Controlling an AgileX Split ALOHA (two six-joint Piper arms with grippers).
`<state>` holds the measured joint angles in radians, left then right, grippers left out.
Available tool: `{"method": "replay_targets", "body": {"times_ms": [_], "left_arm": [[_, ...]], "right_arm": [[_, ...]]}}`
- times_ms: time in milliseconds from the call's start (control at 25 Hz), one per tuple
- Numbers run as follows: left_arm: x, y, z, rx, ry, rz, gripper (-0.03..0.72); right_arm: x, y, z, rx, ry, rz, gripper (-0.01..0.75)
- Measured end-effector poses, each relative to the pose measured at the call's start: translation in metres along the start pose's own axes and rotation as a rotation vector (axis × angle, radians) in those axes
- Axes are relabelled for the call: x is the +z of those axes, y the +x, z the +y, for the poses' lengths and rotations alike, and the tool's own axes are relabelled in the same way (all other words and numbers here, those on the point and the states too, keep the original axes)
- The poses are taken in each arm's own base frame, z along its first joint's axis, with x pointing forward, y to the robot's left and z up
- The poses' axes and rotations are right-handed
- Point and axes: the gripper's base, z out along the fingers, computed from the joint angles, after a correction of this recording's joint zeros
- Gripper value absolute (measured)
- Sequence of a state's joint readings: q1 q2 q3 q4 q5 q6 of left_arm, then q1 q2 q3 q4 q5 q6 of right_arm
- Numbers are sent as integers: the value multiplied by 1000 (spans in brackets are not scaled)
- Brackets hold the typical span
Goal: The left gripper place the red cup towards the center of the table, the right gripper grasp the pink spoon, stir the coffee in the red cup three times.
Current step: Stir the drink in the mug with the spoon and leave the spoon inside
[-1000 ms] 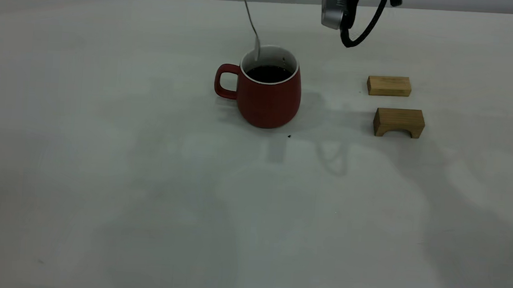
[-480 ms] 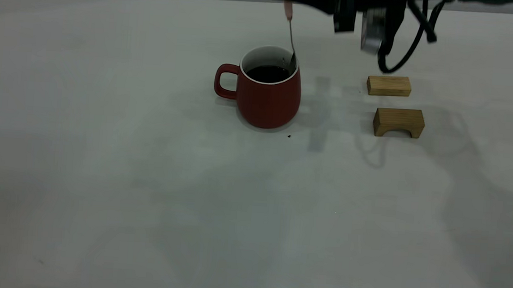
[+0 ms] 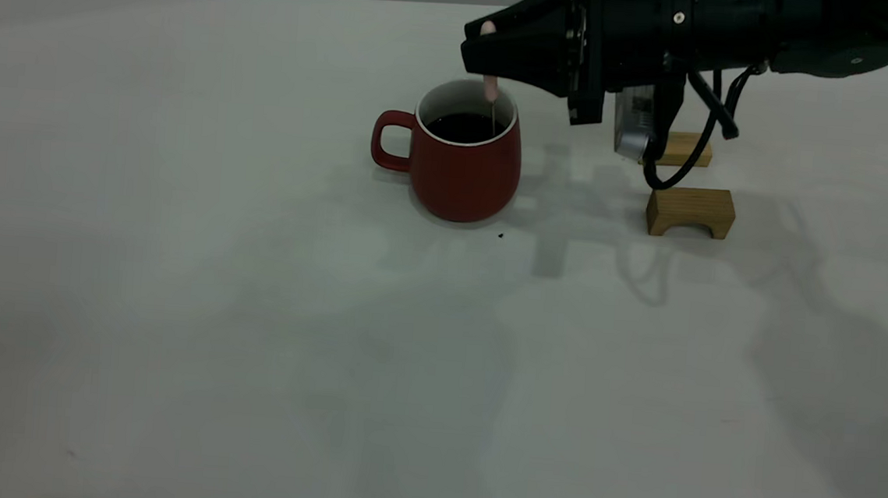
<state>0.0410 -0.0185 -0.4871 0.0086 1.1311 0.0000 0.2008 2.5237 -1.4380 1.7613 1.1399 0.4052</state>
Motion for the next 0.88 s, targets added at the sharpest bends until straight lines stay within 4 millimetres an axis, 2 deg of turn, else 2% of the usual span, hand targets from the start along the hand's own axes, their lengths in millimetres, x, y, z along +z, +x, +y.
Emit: {"method": "replay_targets", "body": {"times_ms": [120, 240, 360, 520, 680, 880], "left_arm": [[0, 0, 0, 0, 0, 0, 478], [0, 0, 0, 0, 0, 0, 478], [0, 0, 0, 0, 0, 0, 478], [0, 0, 0, 0, 0, 0, 478], [0, 0, 0, 0, 0, 0, 478], [0, 0, 0, 0, 0, 0, 478]], "right_arm": [[14, 5, 1, -36, 21, 15, 142], [29, 10, 11, -94, 26, 42, 142], [36, 10, 19, -123, 21, 55, 142], [27, 7, 27, -127, -2, 53, 142], [8, -2, 35, -107, -37, 39, 142], [-1, -6, 22, -50, -29, 15, 142]]}}
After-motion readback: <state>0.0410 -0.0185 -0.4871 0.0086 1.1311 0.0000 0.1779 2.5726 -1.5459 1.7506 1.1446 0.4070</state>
